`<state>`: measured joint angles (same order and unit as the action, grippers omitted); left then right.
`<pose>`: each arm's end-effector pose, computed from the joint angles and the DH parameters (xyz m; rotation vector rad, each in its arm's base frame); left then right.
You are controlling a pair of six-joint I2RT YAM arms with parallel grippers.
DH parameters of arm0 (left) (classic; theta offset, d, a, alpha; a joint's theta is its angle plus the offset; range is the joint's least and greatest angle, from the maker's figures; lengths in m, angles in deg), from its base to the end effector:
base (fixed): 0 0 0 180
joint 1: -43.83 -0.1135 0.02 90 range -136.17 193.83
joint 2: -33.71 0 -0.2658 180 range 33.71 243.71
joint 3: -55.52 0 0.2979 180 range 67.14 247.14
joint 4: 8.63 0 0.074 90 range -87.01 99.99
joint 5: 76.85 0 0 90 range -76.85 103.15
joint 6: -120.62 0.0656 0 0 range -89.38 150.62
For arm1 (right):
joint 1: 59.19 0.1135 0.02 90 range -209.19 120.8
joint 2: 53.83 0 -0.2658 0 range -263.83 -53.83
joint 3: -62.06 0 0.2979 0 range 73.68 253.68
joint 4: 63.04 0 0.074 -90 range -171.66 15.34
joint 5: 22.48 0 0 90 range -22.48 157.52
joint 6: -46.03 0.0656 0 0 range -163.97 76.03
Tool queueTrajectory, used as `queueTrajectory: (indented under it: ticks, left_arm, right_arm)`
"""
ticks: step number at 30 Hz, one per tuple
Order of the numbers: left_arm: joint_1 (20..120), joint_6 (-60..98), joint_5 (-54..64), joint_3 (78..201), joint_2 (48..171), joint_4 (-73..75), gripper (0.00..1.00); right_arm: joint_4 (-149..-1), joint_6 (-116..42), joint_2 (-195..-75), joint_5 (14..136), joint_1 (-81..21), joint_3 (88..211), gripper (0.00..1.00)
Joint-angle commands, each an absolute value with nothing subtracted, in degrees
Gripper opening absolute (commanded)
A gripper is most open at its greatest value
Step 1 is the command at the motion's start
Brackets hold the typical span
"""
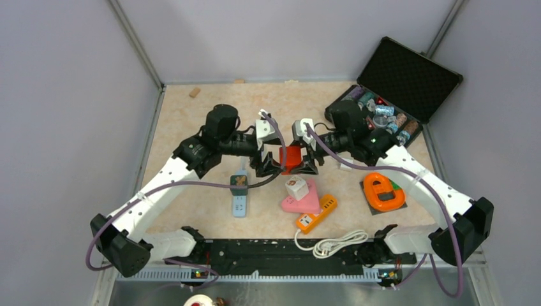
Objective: Insert the plug
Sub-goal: Pick up the plug from the center of the board.
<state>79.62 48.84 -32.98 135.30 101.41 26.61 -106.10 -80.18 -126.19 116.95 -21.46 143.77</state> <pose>0.2321 -0.2257 0.3748 1.3370 1.4489 -0.9900 0.2309 0.2416 0.3505 -1.5997 1.3046 0.9367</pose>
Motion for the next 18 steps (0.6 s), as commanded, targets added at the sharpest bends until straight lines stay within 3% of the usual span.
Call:
queueTrajectory:
  ticks: [1,9,14,18]
  left_arm:
    - [81.44,55.27,-30.08,138.7,103.22,33.45,0.84]
    - [83.72,57.19,-27.69,140.1,105.77,34.9,0.73]
    - [85.34,57.17,-25.07,141.05,106.38,33.78,0.83]
    - [85.83,56.55,-23.33,141.2,105.87,32.34,0.76]
  right_arm:
    - [-105.79,-83.17,-126.76,117.53,-20.36,147.32,0.0]
    - [-106.34,-83.91,-127.04,116.36,-19.76,147.38,0.0]
    - [-107.22,-84.49,-127.38,115.4,-19.46,147.66,0.0]
    - [-108.1,-85.08,-127.58,114.38,-19.16,147.93,0.0]
